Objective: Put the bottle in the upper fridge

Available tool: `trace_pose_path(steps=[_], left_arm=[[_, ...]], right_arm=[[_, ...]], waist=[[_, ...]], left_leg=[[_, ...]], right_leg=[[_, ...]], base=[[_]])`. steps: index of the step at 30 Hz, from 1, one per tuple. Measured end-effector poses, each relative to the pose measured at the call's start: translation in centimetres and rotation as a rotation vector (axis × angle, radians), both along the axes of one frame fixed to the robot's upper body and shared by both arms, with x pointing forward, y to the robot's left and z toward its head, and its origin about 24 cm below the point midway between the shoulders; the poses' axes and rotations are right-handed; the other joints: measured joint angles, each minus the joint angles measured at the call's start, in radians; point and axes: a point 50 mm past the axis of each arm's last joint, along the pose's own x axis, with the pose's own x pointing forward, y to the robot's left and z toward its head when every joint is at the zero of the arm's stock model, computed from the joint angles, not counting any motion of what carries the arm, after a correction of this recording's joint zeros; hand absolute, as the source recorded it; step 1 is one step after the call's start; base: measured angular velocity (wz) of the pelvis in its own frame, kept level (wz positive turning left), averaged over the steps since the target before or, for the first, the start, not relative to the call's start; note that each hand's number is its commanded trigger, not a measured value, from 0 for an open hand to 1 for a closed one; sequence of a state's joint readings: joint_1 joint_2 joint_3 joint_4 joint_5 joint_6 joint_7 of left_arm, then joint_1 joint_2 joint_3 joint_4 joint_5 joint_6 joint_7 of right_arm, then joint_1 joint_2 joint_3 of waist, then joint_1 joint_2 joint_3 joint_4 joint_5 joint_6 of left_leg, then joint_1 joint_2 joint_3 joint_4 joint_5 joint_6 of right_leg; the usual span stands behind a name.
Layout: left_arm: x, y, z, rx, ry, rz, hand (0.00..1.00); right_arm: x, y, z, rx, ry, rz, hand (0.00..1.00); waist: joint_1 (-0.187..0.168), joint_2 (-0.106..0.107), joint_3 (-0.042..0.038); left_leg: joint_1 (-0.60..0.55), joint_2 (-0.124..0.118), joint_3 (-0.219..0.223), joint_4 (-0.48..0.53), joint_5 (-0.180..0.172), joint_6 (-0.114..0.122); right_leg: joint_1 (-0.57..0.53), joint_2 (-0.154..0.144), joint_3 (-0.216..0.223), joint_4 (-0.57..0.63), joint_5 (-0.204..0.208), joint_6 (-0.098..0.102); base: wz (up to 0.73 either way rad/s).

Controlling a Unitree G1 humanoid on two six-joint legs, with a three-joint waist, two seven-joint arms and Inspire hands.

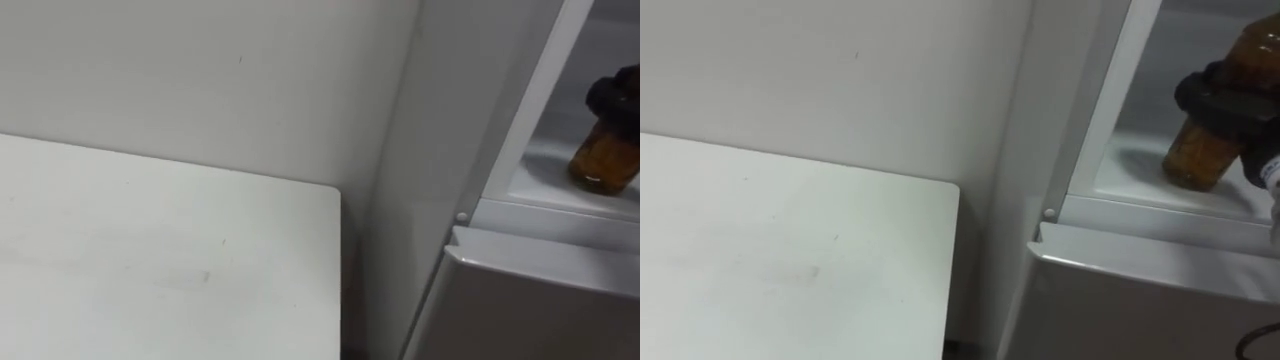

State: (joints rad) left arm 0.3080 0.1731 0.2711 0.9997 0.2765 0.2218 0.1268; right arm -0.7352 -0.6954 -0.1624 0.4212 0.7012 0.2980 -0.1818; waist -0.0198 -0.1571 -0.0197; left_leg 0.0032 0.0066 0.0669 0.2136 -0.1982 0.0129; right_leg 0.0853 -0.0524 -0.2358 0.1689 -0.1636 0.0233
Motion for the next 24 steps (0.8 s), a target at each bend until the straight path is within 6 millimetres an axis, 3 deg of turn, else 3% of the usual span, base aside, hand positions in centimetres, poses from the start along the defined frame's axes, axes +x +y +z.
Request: trace_pose_path(steps=[11, 19, 21, 22, 24], left_arm=[[0.2, 0.3, 0.3, 0.005, -0.009, -0.002, 0.00], [0.2, 0.3, 0.3, 0.003, -0.008, -0.003, 0.00], [0.3, 0.3, 0.3, 0.003, -0.010, -0.003, 0.00], [0.3, 0.3, 0.3, 0.004, -0.011, -0.003, 0.00], [0.3, 0.3, 0.3, 0.005, -0.011, -0.004, 0.00]], right_arm=[[1.4, 1.2, 0.5, -0.053, 0.046, 0.056, 1.00], [1.6, 1.5, 0.4, -0.113, 0.067, 0.096, 1.00], [1.6, 1.5, 0.4, -0.122, 0.069, 0.098, 0.60], [1.6, 1.5, 0.4, -0.128, 0.072, 0.095, 0.00], [1.6, 1.5, 0.4, -0.130, 0.073, 0.095, 0.00]], waist=[[0.025, -0.003, -0.0016], [0.030, -0.019, -0.0039], [0.029, -0.019, -0.0040], [0.029, -0.019, -0.0039], [0.029, -0.019, -0.0039]], left_leg=[[-0.011, 0.001, -0.010, 0.010, 0.000, 0.000], [-0.023, 0.000, -0.025, 0.022, 0.001, -0.002], [-0.027, -0.001, -0.026, 0.024, 0.001, -0.001], [-0.028, -0.001, -0.026, 0.024, 0.001, -0.002], [-0.028, -0.001, -0.026, 0.025, 0.001, -0.002]], right_leg=[[-0.005, 0.000, -0.014, 0.000, 0.000, 0.000], [-0.004, 0.001, -0.018, 0.000, 0.000, 0.000], [-0.006, 0.001, -0.018, 0.000, 0.000, 0.000], [-0.006, 0.001, -0.018, 0.000, 0.000, 0.000], [-0.006, 0.001, -0.018, 0.000, 0.000, 0.000]], base=[[0.01], [0.05], [0.02], [0.00], [0.00]])
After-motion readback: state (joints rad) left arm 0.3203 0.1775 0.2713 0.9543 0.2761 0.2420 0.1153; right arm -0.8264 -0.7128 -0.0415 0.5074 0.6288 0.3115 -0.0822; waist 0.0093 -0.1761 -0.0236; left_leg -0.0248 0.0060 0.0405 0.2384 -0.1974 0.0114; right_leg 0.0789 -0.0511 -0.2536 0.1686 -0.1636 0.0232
